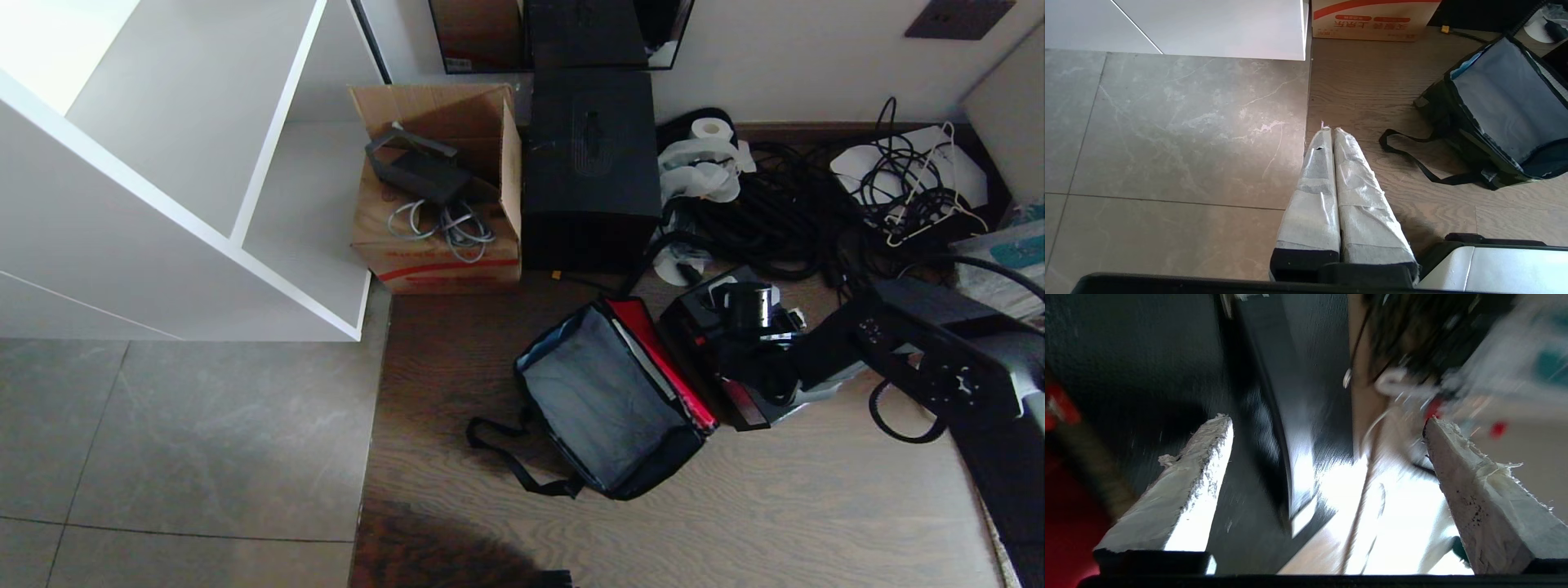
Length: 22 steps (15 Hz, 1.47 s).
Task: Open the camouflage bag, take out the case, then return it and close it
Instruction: Grip the handle again
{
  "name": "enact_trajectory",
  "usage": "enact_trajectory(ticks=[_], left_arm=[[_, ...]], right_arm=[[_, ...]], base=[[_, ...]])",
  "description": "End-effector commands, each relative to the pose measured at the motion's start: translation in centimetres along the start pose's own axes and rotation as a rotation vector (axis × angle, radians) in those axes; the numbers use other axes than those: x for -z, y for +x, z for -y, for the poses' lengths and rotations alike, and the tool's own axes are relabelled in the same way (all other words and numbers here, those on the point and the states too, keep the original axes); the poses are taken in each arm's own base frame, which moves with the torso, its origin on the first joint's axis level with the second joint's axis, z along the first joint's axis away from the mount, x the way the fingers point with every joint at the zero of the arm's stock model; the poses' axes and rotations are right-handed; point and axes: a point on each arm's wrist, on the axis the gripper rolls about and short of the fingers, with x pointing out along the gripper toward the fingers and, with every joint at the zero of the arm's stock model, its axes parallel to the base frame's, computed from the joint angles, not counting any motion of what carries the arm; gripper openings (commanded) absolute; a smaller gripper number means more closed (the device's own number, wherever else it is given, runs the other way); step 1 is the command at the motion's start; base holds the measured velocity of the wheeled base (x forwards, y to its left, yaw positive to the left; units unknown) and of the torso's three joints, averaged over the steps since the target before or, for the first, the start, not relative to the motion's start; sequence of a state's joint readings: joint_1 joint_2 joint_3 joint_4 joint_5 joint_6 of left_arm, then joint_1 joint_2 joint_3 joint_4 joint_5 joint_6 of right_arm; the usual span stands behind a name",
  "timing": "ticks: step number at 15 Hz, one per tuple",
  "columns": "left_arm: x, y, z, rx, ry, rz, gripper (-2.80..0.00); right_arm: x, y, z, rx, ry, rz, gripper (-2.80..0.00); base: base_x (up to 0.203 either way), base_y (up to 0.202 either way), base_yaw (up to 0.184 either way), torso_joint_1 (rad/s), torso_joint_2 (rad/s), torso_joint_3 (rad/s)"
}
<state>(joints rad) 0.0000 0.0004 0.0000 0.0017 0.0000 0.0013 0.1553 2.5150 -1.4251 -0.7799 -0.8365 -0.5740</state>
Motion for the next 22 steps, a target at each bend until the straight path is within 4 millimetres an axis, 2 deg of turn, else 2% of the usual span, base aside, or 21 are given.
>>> enact_trajectory(ticks=[1, 3, 6, 10, 15, 22], left_arm=[[0.0, 0.0, 0.0, 0.000, 0.000, 0.001, -2.80], [0.0, 0.0, 0.0, 0.000, 0.000, 0.002, -2.80], [0.0, 0.0, 0.0, 0.000, 0.000, 0.001, -2.80], [0.0, 0.0, 0.0, 0.000, 0.000, 0.001, -2.80], [0.0, 0.0, 0.0, 0.000, 0.000, 0.001, -2.80], [0.0, 0.0, 0.0, 0.000, 0.000, 0.001, -2.80]], right_arm=[[0.7, 0.6, -1.1, 0.023, -0.048, 0.022, 0.00], [0.5, 1.7, -0.3, 0.071, -0.055, 0.048, 0.00], [1.4, 3.6, 1.5, 0.119, -0.106, 0.015, 0.00], [0.9, 4.4, 2.6, 0.156, -0.074, 0.022, 0.00], [0.5, 7.4, 5.4, 0.243, -0.043, 0.013, 0.00], [1.8, 9.6, 5.1, 0.276, -0.046, -0.005, 0.00]], base=[[0.000, 0.000, 0.000, 0.000, 0.00, 0.000], [0.000, 0.000, 0.000, 0.000, 0.00, 0.000], [0.000, 0.000, 0.000, 0.000, 0.00, 0.000], [0.000, 0.000, 0.000, 0.000, 0.00, 0.000], [0.000, 0.000, 0.000, 0.000, 0.00, 0.000], [0.000, 0.000, 0.000, 0.000, 0.00, 0.000]])
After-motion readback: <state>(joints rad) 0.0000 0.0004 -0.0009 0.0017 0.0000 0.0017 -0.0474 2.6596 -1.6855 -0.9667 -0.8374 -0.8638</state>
